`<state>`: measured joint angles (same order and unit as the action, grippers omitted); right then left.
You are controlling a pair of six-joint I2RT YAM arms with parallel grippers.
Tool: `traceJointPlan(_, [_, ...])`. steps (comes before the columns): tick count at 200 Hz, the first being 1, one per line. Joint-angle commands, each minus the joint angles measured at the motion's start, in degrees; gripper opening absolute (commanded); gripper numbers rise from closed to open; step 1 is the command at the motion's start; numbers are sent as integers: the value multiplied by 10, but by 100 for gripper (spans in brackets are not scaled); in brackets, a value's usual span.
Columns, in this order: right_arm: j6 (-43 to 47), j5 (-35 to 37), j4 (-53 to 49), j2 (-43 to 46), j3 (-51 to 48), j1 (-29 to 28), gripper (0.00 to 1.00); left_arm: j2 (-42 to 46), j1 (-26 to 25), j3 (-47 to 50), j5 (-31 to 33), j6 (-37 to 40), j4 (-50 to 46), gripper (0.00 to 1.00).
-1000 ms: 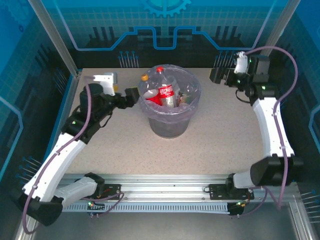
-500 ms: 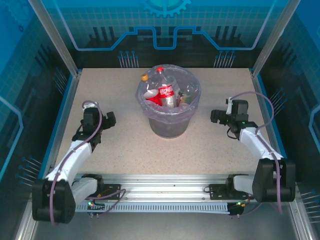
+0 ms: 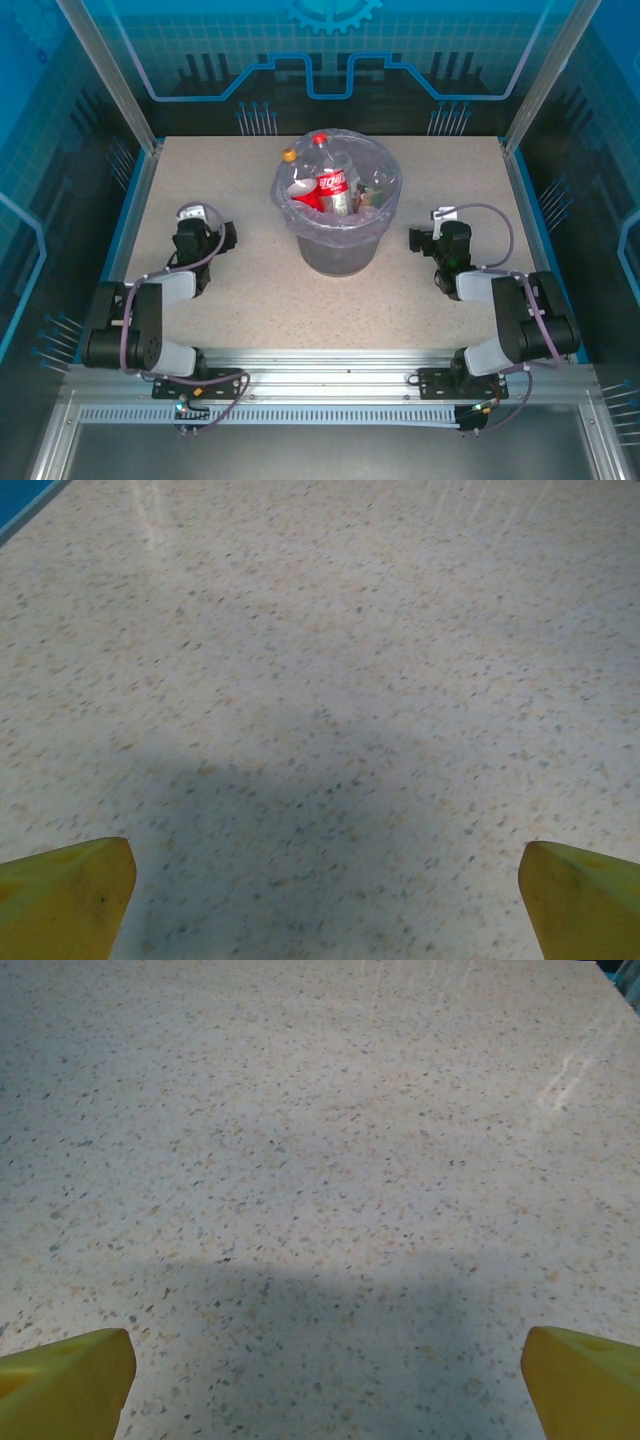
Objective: Put the plastic bottles in the bin
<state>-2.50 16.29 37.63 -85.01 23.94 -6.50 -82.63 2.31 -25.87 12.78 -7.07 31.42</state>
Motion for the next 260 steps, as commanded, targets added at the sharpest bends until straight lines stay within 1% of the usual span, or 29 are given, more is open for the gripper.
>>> traceJointPlan(1, [26,8,148,-6,-29,-6,100,-13,-2,-9,-40,21,71,99])
traceJointPlan(11, [25,-4,179,-23,-41,-6,100,-16,-7,6,-47,32,107,99])
traceJointPlan(18, [38,8,245,-49,-51,-10,100,-21,-15,19,-46,41,129,99])
traceJointPlan(28, [28,10,186,-29,-43,-11,100,-64,-21,44,-57,59,230,99])
traceJointPlan(31, [26,8,179,-26,-41,-11,100,-71,-24,47,-58,64,246,99])
traceJointPlan(42, [25,9,206,-38,-43,-4,100,-56,-35,36,-39,65,195,99])
traceJointPlan(51, [17,5,183,-33,-38,1,100,-65,-35,41,-38,69,222,99])
traceJointPlan(61, [16,4,182,-35,-34,4,100,-59,-35,39,-39,66,205,99])
traceJointPlan(84, [14,7,160,-34,-24,3,100,-61,-35,39,-39,66,211,99])
traceJointPlan(260, [14,6,163,-35,-24,4,100,-62,-35,40,-39,67,215,99])
